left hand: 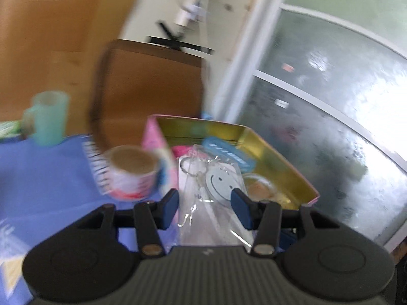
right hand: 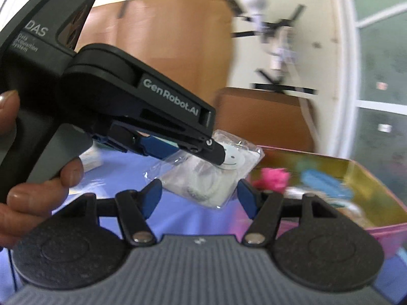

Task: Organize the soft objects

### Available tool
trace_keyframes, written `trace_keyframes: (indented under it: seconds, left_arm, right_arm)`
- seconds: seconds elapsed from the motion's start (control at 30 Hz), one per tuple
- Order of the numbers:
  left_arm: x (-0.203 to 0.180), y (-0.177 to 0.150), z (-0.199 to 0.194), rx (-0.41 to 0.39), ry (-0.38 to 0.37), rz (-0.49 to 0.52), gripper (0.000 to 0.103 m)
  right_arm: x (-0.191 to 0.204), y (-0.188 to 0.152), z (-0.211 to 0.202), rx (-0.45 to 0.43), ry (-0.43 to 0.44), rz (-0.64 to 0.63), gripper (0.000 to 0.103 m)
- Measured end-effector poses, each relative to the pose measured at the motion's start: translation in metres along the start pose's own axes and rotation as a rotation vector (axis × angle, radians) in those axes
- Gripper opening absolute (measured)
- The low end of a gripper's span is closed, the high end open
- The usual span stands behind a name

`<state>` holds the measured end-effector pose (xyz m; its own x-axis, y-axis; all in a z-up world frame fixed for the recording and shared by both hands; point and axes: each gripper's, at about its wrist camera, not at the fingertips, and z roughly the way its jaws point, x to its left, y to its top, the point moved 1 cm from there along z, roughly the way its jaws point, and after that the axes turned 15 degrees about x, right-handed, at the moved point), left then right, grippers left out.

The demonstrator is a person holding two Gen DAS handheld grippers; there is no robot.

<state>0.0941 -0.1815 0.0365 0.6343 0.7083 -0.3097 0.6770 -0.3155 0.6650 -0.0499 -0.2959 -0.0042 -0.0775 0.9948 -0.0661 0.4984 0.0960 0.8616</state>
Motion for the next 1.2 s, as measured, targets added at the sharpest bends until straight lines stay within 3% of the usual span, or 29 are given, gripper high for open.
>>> trace_keyframes:
  seconds: [0.23,0.37,0.47,0.57,0.67,0.87,1.2]
  left_arm:
    - [-0.045,0.042,0.081,0.053,-0.028,0.086,0.045]
    - [-0.048,0.062,0.104,0.032,0.040,0.060,0.045]
    - [-0.042,0.059,0.096,0.027,0.025,0.038,0.045]
    - [-0.045,0.049,0.088,0.028,0.098,0.077,0.047]
    - [-0.048,0.036,0.077,0.056,0.123,0.089,0.048]
    - [-0.056,0.004,0.041,0.062,0.204,0.123,0.059]
    - [-0.054,-0.056,-0.018,0.037,0.299,0.104,0.092]
  right_arm:
    - [-0.082,0.006,0.035,0.041,-0.111,0.118,0.068]
    - [-0.116,0.013,0.071,0.070,-0.251,0.140,0.068]
    - [-0.129,0.006,0.064,0.058,-0.230,0.210,0.068]
    - [-0.125,-0.003,0.047,0.032,-0.220,0.244,0.068]
    - [-0.111,-0.010,0.029,0.020,-0.203,0.259,0.068]
    - [-0.096,-0.020,-0.005,-0.005,-0.177,0.337,0.068]
    - [-0.069,-0.031,-0.040,0.031,-0.074,0.446,0.069]
